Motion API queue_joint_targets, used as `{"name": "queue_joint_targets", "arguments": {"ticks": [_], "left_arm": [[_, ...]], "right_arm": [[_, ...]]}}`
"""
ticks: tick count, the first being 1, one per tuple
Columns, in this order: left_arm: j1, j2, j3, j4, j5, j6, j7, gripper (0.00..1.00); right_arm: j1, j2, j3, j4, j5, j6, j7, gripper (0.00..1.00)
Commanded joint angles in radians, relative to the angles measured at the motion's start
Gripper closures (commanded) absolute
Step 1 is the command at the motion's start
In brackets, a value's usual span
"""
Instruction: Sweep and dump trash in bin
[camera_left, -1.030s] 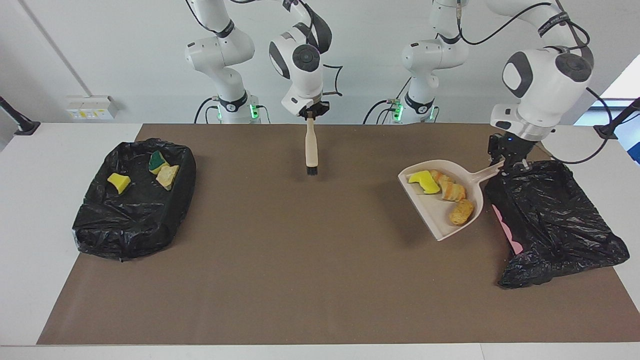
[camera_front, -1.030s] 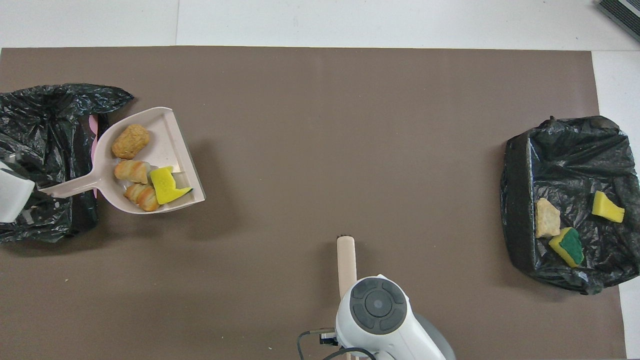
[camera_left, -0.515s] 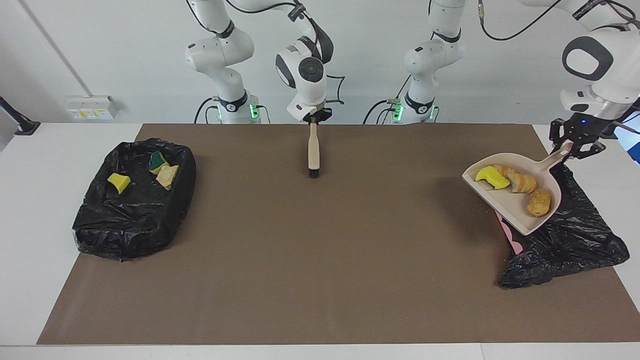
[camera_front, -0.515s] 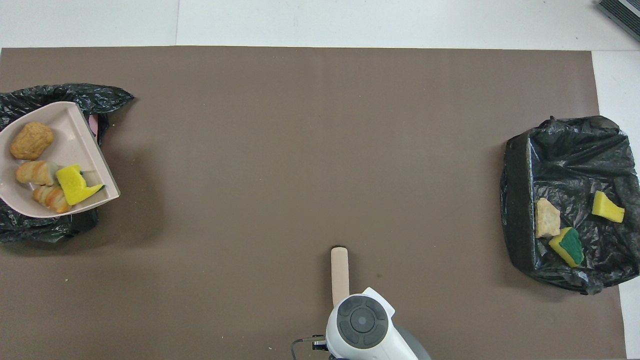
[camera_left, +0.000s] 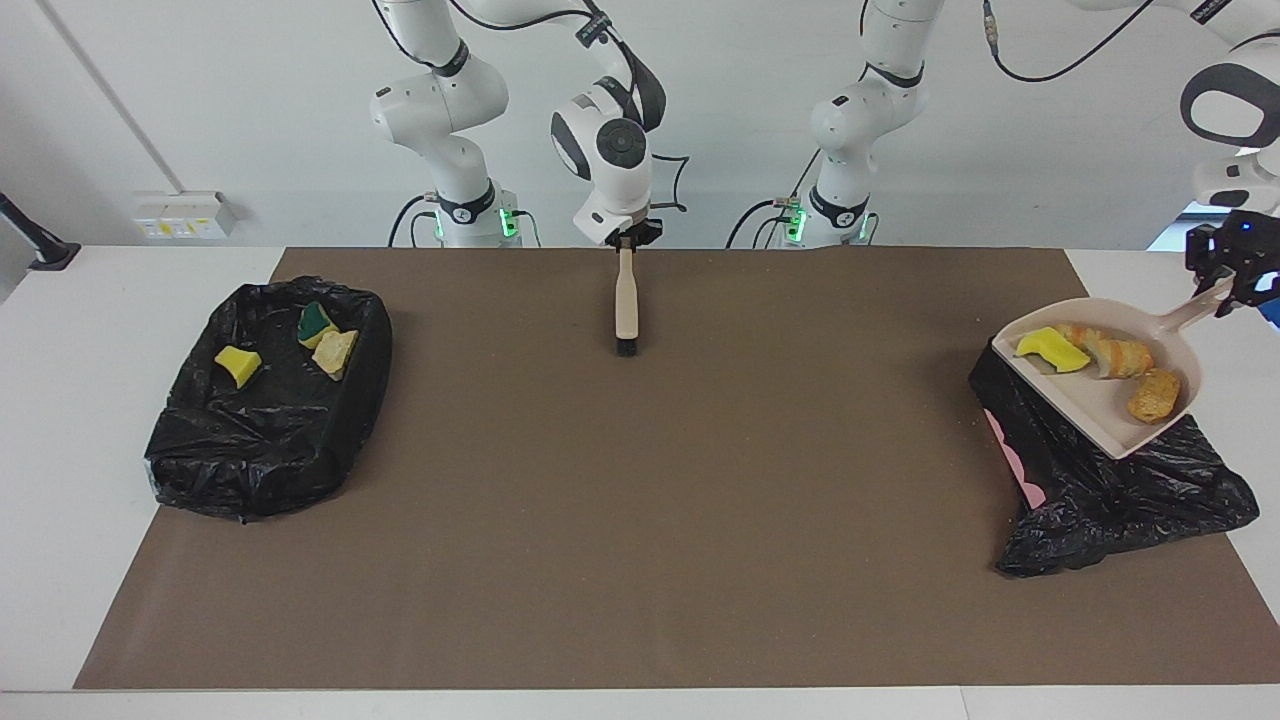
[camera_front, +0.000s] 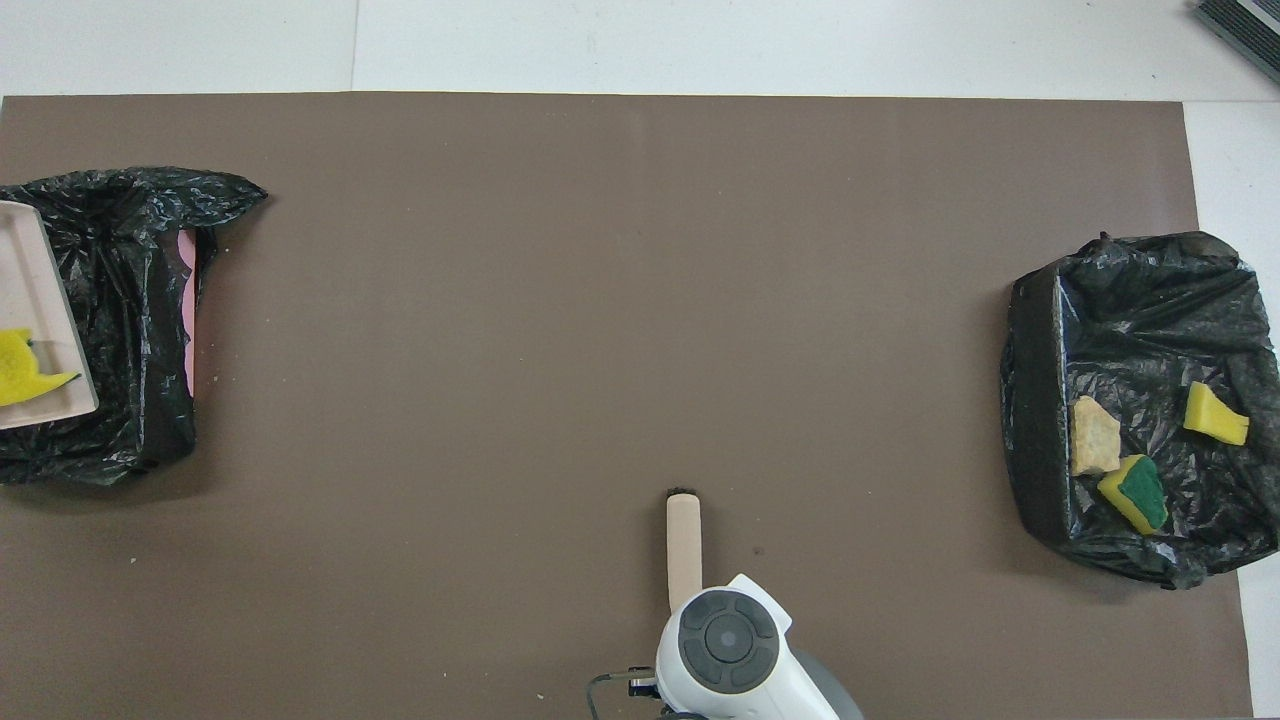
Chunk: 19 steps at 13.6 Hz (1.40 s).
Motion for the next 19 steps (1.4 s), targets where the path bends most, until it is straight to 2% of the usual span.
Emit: {"name": "queue_joint_targets", "arguments": {"ticks": [1,2,3,6,9,11,13,16,19], "left_arm": [[-0.011,0.035,-0.007,0.053,0.158,0.023,0.019,1.0],[-0.014,0.037,-0.007,0.051,0.212,0.023,0.018,1.0],[-0.023,0.037,-0.007,0.048,0.253,0.023,0.015,1.0],[-0.054,0.037,-0.007,0.046,0.35,0.006,0.015,1.0],[-0.066,0.032,-0.008,0.048,0.463,0.002,0.018,1.0],[-0.066,0.017,-0.011,0.05,0.519,0.003,0.024,1.0],[-0.066,-0.006,-0.014,0.05,0.517,0.0,0.028,1.0],[-0.066,-0.025,-0.022,0.063,0.475,-0.036,0.029,1.0],[-0.083,-0.046,-0.025,0.051,0.199,-0.131,0.001,1.0]], "right_arm": [[-0.029,0.036,0.001,0.025,0.019,0.008,-0.048,0.69],[-0.033,0.038,0.001,0.039,0.019,-0.008,-0.051,0.25],[-0.038,0.033,0.0,0.065,0.019,-0.033,-0.054,0.0],[-0.076,0.024,-0.005,0.129,0.003,-0.107,-0.074,0.0],[-0.165,0.016,-0.008,0.166,-0.007,-0.104,-0.154,0.0],[-0.246,0.019,-0.008,0.215,-0.086,-0.105,-0.192,0.0],[-0.32,0.016,-0.008,0.261,-0.173,-0.148,-0.26,0.0],[-0.439,0.032,-0.008,0.393,-0.259,-0.306,-0.375,0.0],[-0.533,0.032,-0.008,0.458,-0.31,-0.332,-0.494,0.0]]}}
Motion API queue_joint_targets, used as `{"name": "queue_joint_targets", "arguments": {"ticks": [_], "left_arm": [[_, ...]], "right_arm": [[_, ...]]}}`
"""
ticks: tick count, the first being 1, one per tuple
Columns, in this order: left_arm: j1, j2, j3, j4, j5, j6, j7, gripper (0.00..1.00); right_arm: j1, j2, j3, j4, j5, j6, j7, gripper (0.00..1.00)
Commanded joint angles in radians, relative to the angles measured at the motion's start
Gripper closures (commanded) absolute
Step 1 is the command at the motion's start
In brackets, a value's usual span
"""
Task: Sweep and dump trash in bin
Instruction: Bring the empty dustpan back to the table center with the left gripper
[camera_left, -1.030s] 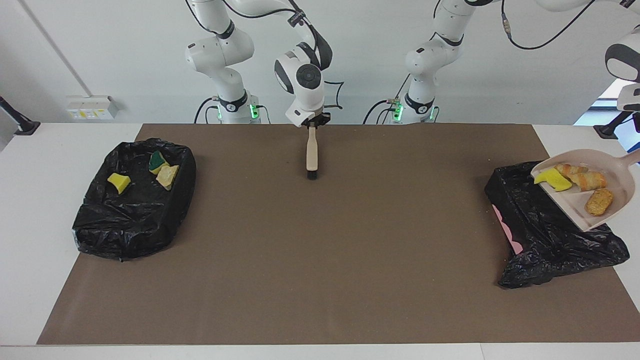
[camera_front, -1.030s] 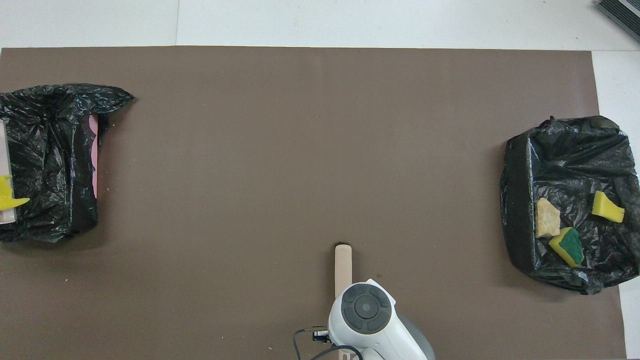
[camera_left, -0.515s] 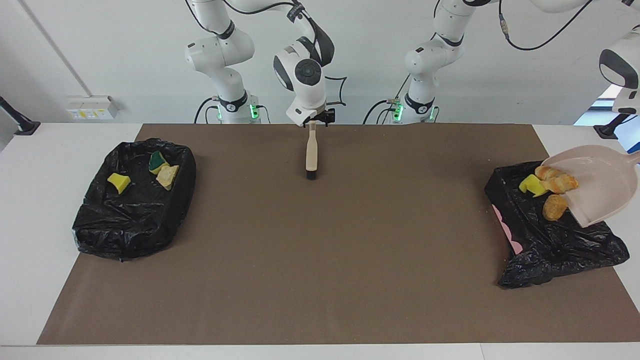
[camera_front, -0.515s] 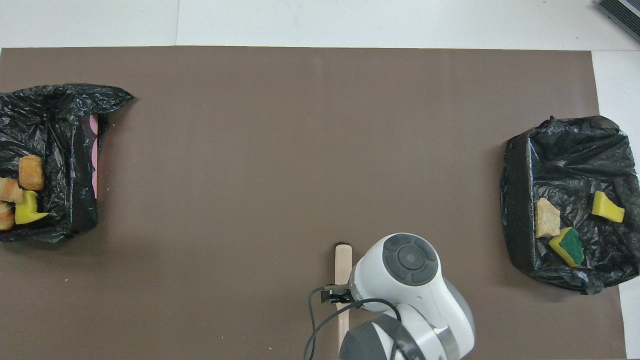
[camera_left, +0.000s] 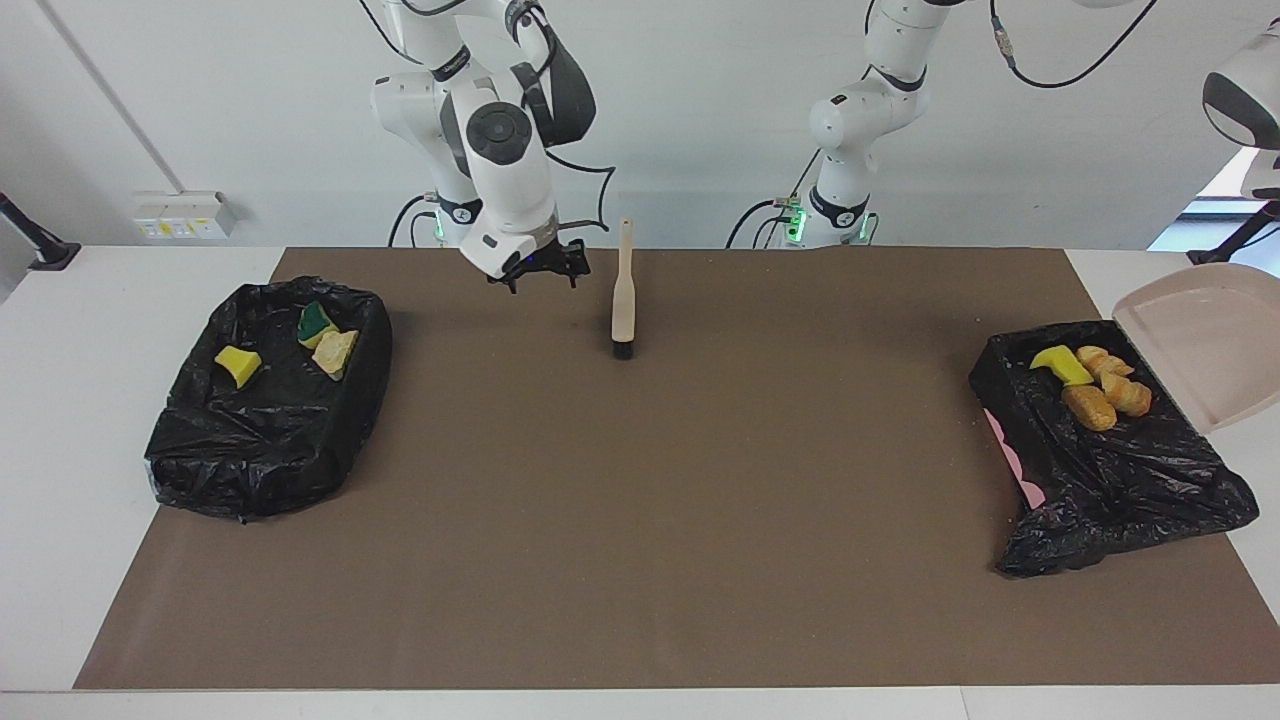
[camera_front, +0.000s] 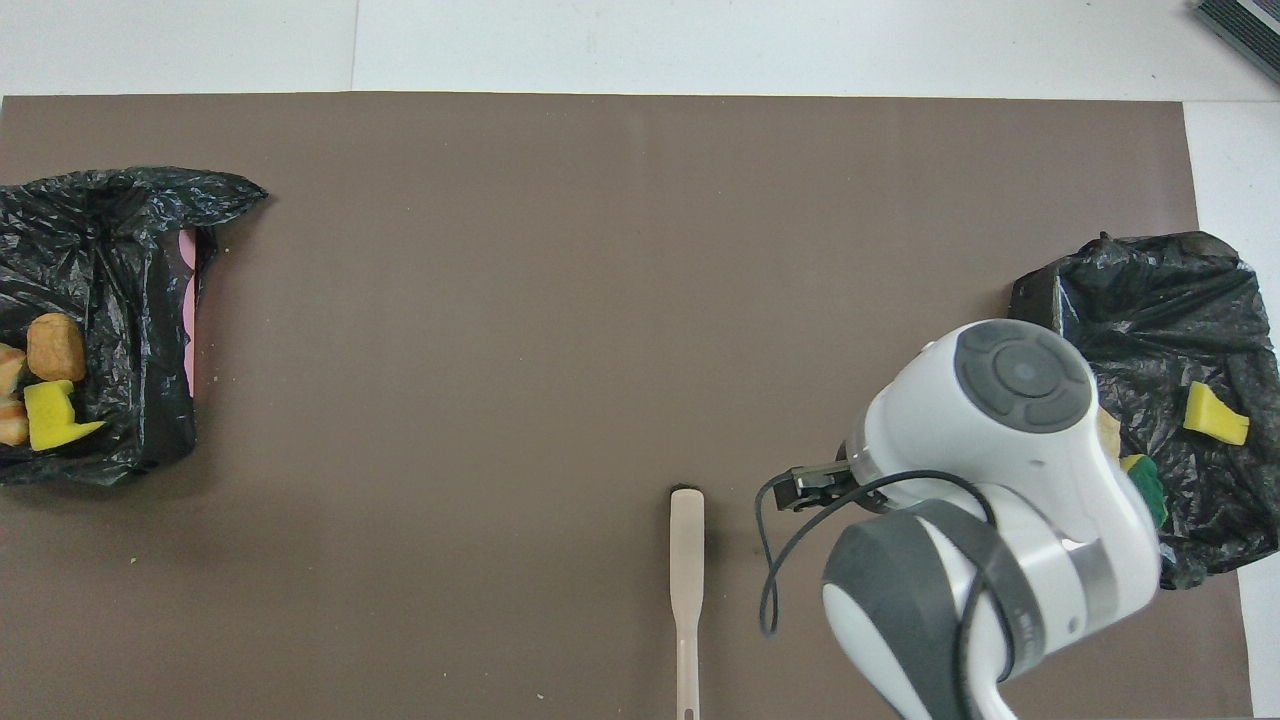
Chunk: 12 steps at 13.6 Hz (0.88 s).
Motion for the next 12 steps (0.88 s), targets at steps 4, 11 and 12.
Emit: {"name": "queue_joint_targets", "arguments": {"ticks": [4,11,12], "left_arm": [[-0.078,-0.122,0.006,-0.183,-0.326,-0.073,-0.181,1.0],[-0.398,-0.14,0.003,-0.413,-0.431,-0.063,-0.988,1.0],[-0.449,-0.133,0.003,-0.437,-0.466,-0.056,-1.113,1.0]], "right_arm": [[-0.091,0.02,0.014,0.118,-0.085,-0.011,-0.137,0.0],[-0.153,-0.003,-0.02,0.253,-0.107,-0.08,-0.142,0.0],[-0.154,-0.003,-0.031,0.271,-0.107,-0.084,-0.142,0.0]]}}
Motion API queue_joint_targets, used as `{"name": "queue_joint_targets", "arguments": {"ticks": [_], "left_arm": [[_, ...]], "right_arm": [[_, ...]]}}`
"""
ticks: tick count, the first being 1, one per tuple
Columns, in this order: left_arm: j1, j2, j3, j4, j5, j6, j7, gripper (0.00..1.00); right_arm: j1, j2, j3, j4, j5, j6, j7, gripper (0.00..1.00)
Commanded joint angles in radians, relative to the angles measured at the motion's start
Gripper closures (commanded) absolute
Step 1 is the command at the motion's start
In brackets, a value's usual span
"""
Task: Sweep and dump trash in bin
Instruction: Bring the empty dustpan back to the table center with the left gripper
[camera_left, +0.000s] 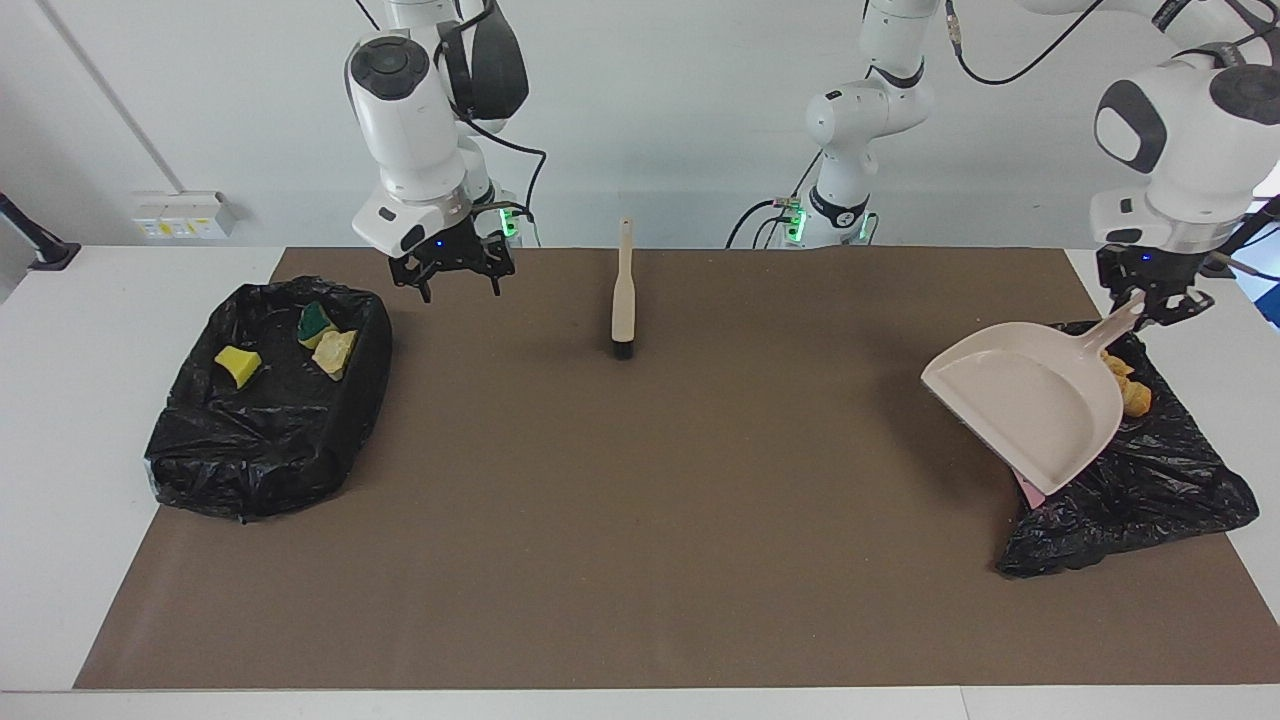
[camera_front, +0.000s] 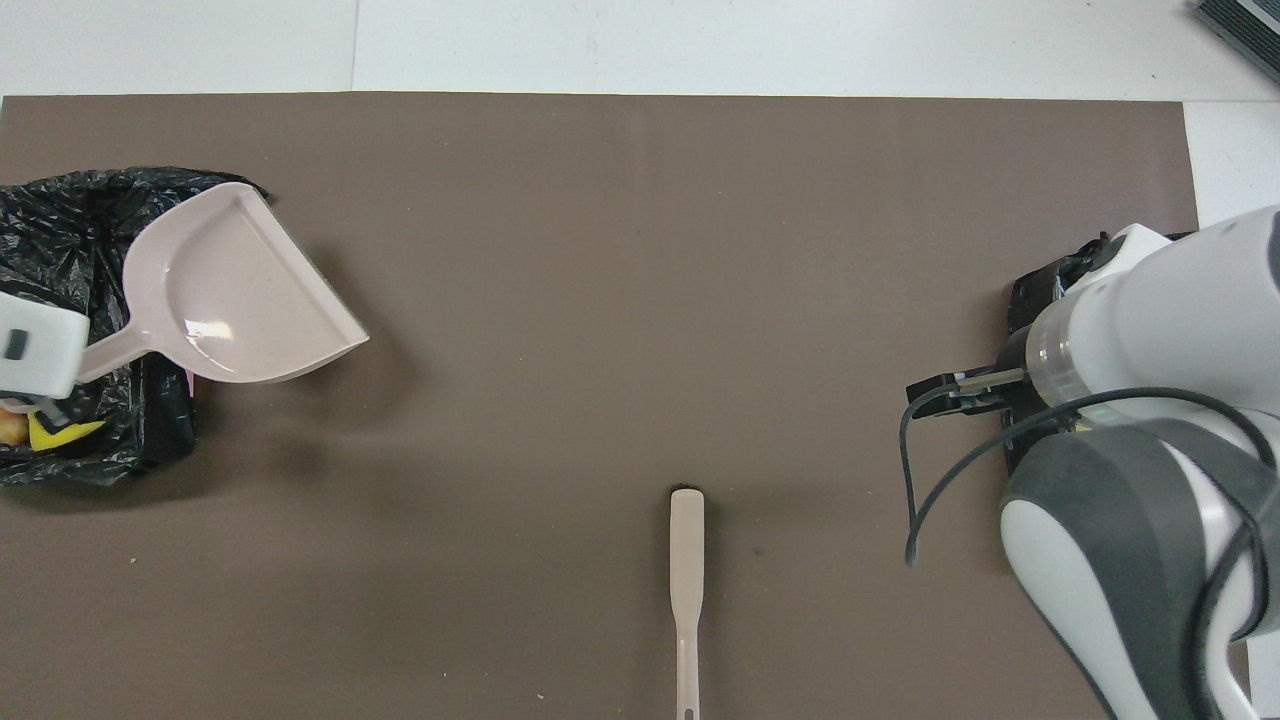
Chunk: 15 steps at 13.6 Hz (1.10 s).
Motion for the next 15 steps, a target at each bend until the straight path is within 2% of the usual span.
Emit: {"name": "queue_joint_targets", "arguments": {"ticks": [1,4,6,7,9,11,12,15], "left_arm": [[-0.148,-0.01,0.02,-0.094,-0.079,0.032,-0.322,1.0],[-0.361,0.096,0.02,-0.099,-0.092,0.201,-0.785,1.0],[-0.457,0.154,0.02,-0.085,-0.098,0.279,-1.009,1.0],[-0.48,0.164,0.02,-0.078,-0.126,0.294,-1.06,1.0],[-0.533,0.168,0.02,-0.052,-0.196,0.293,-1.108,1.0],[-0.578,0.182,0.022,-0.004,-0.222,0.275,-1.162,1.0],[-0.612,0.211,0.022,0.04,-0.224,0.26,-1.217,1.0],[-0.675,0.359,0.022,0.241,-0.224,0.207,-1.37,1.0]], "right_arm": [[-0.02,-0.001,-0.022,0.075,-0.016,-0.045,-0.025,0.0],[0.029,-0.001,-0.113,0.105,-0.017,-0.062,-0.025,0.0],[0.136,-0.001,-0.255,0.14,-0.019,-0.091,-0.027,0.0],[0.156,-0.001,-0.298,0.179,-0.019,-0.109,-0.03,0.0],[0.175,0.011,-0.335,0.249,-0.016,-0.164,-0.062,0.0],[0.288,0.014,-0.483,0.263,-0.014,-0.169,-0.064,0.0],[0.31,0.01,-0.519,0.261,-0.016,-0.154,-0.064,0.0],[0.293,-0.004,-0.506,0.241,-0.007,-0.162,-0.065,0.0]]}}
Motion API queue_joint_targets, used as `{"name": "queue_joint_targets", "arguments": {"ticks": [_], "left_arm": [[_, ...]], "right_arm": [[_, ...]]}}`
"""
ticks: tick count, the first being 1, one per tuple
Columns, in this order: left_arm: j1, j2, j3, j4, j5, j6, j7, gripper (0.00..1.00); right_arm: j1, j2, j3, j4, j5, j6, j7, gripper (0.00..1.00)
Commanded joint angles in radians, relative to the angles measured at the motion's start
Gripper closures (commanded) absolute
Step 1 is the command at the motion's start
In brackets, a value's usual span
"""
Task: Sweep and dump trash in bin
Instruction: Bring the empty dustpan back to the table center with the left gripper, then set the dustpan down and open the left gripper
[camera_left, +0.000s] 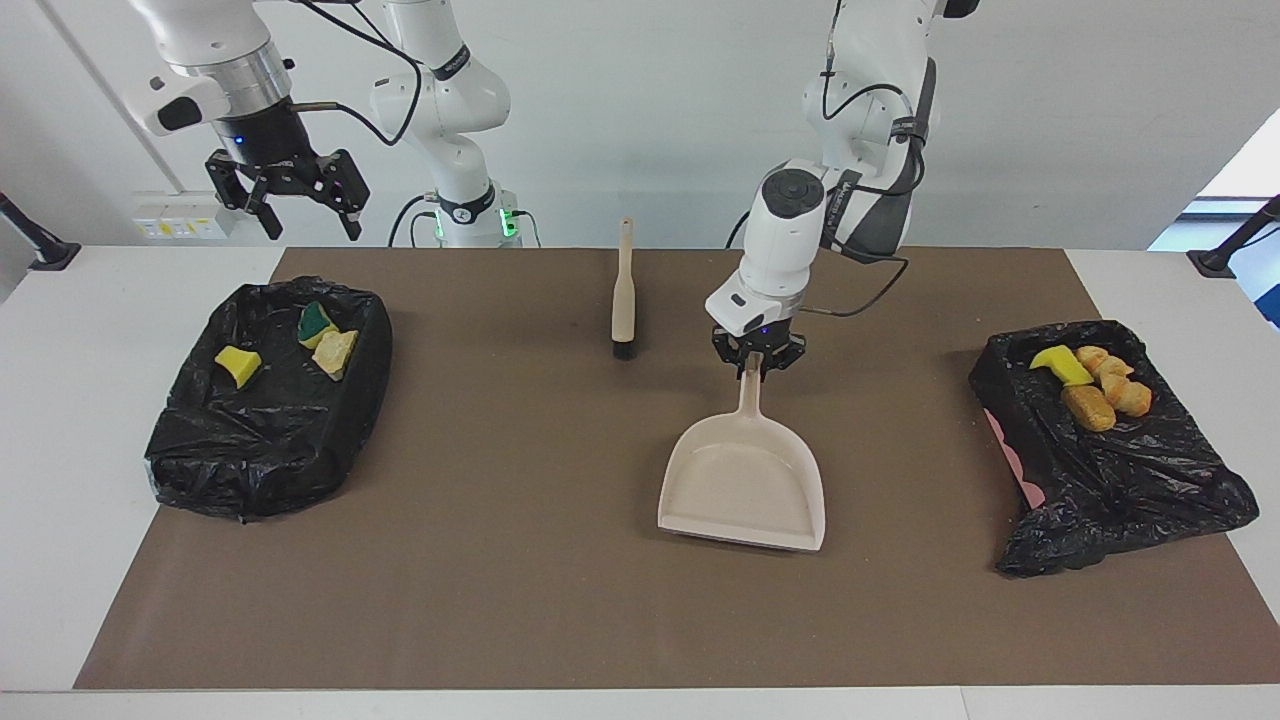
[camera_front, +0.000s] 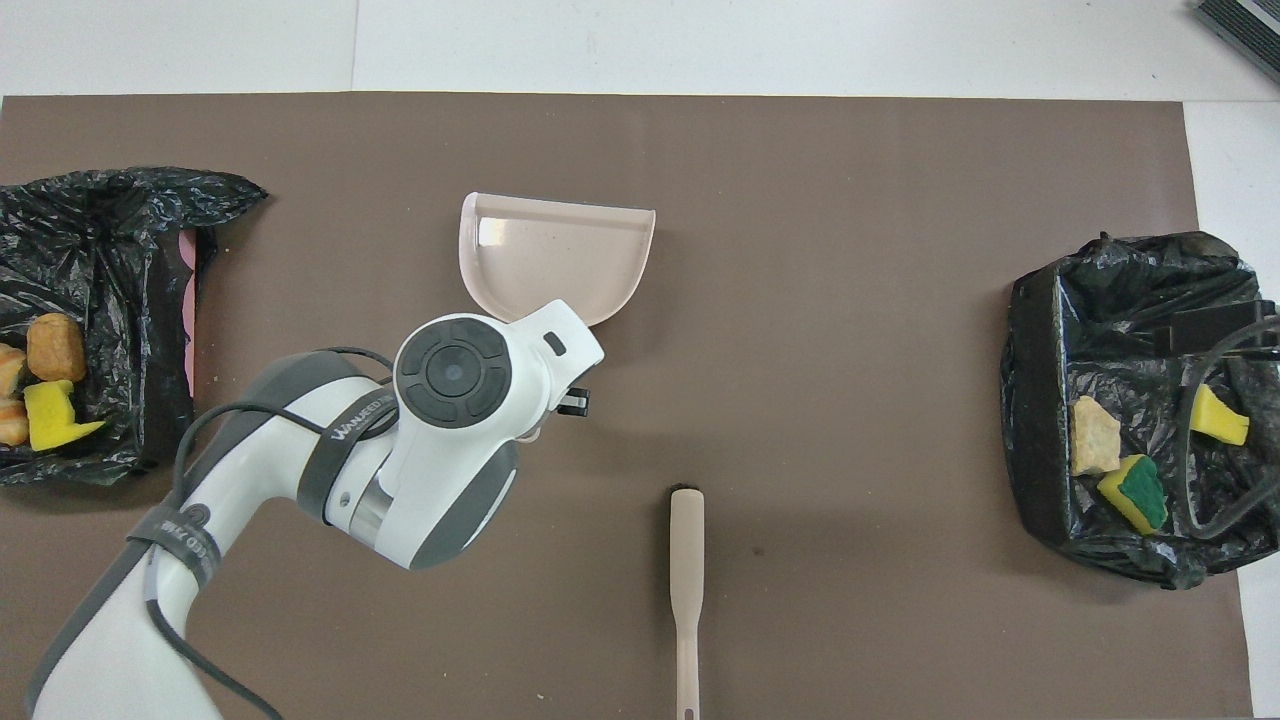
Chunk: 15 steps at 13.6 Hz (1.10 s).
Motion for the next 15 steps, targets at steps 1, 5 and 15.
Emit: {"name": "queue_joint_targets", "arguments": {"ticks": [1,5,15], "left_arm": [[-0.094,0.195,0.023,0.245,-0.012,-0.096,-0.124,1.0],[-0.126,0.396,0.023,0.541,-0.009,-0.189,-0.259,1.0],[-0.162,0.393,0.025,0.497,0.003,-0.141,-0.288,0.23]], "right_arm": [[-0.001,0.003,0.002,0.003,-0.009,-0.006,-0.023,0.0],[-0.045,0.008,0.039,0.009,-0.004,-0.006,-0.025,0.0],[-0.073,0.005,0.099,0.009,-0.021,-0.015,-0.02,0.0]]}}
